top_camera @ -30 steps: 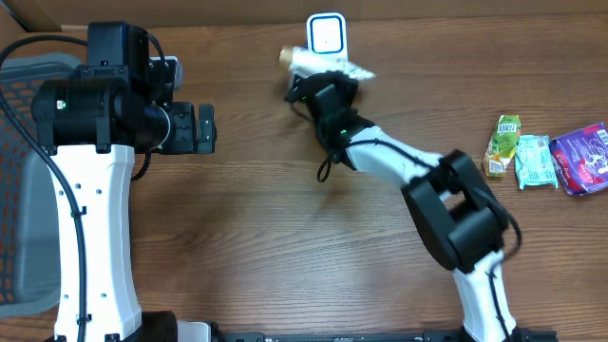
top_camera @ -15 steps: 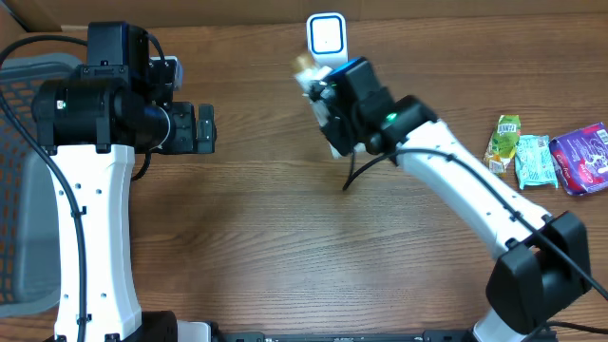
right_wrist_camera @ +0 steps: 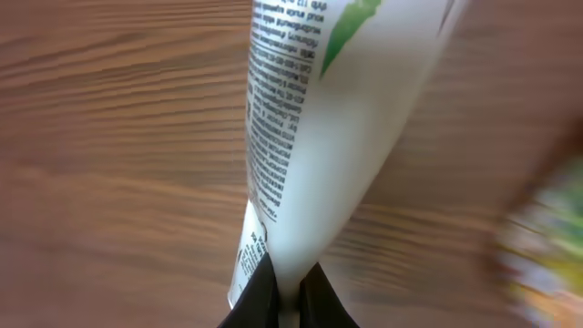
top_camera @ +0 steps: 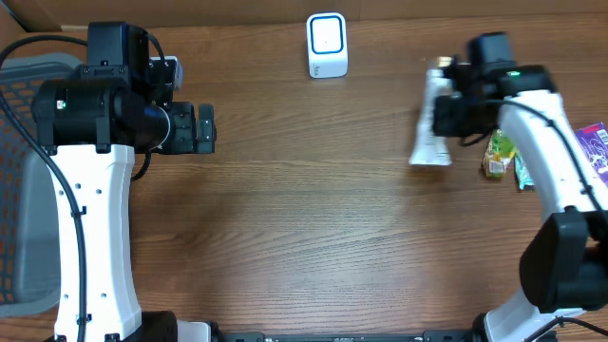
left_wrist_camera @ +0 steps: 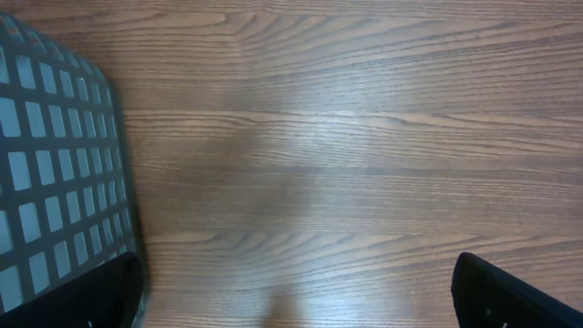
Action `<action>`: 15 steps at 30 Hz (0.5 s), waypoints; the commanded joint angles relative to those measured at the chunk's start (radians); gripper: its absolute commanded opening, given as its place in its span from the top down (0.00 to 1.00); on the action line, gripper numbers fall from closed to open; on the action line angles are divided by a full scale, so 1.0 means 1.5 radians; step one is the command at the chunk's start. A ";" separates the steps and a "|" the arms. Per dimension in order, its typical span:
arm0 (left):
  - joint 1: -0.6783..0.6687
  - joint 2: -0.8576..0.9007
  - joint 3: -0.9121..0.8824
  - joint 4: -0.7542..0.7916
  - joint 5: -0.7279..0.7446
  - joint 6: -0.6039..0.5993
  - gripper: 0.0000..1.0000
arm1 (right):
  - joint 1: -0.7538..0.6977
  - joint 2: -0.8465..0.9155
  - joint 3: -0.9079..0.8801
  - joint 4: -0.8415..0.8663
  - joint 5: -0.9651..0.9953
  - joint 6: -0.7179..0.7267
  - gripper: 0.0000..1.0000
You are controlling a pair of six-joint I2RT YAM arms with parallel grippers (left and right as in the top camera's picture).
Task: Scan the item barcode
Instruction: 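Carry the white tube right and release it beside the packets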
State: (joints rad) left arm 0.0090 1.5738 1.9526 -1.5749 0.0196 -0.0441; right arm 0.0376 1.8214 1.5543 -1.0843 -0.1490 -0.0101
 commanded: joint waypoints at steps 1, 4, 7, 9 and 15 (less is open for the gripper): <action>0.003 0.006 0.002 0.001 0.004 0.015 0.00 | -0.036 0.017 0.010 0.000 0.074 0.005 0.96; 0.003 0.006 0.002 0.002 0.004 0.015 0.00 | -0.076 0.043 0.010 0.008 0.070 0.005 0.96; 0.003 0.006 0.002 0.001 0.004 0.015 0.00 | -0.096 0.073 0.010 0.023 0.066 0.004 0.96; 0.003 0.006 0.002 0.002 0.004 0.015 0.00 | -0.101 0.092 0.010 0.031 0.081 0.005 0.88; 0.003 0.006 0.002 0.001 0.004 0.015 0.01 | -0.118 0.111 0.011 0.040 0.133 0.058 0.45</action>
State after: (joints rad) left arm 0.0090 1.5738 1.9526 -1.5749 0.0196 -0.0441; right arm -0.1253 1.9873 1.5543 -1.0309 0.0055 0.0319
